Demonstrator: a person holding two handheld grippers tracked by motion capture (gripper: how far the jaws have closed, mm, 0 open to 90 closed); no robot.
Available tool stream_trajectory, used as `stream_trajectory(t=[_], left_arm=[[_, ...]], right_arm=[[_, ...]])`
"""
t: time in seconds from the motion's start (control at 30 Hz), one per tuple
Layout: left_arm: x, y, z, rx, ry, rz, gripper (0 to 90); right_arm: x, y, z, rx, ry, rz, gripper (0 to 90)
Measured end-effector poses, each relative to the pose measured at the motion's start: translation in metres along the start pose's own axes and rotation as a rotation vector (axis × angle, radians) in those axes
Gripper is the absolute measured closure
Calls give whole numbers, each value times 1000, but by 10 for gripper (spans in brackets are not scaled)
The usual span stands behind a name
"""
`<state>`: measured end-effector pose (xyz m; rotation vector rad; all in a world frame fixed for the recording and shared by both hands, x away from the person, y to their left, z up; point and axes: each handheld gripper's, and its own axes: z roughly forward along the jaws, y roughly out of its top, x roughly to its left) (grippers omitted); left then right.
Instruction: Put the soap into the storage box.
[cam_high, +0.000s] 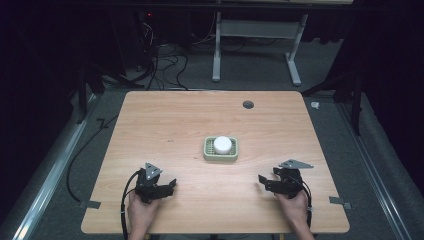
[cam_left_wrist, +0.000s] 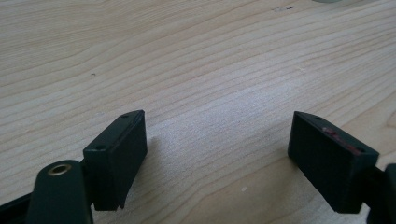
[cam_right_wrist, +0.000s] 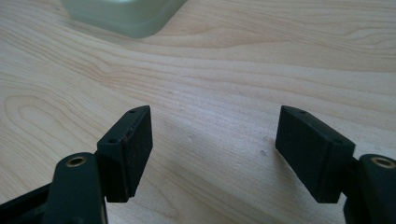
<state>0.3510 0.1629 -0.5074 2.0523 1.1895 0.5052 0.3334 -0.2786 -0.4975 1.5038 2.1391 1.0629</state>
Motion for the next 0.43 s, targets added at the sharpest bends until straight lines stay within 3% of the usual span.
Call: stream_trajectory(t=[0.17, 0.33, 0.43], left_arm=[[0, 0, 0, 0, 0, 0, 200], [0, 0, 0, 1, 0, 0, 200], [0, 0, 0, 1, 1, 0, 200]], right_arm=[[4, -4, 3, -4, -39, -44, 284], [16, -4, 7, 21, -107, -130, 269], [16, -4, 7, 21, -107, -131, 268]])
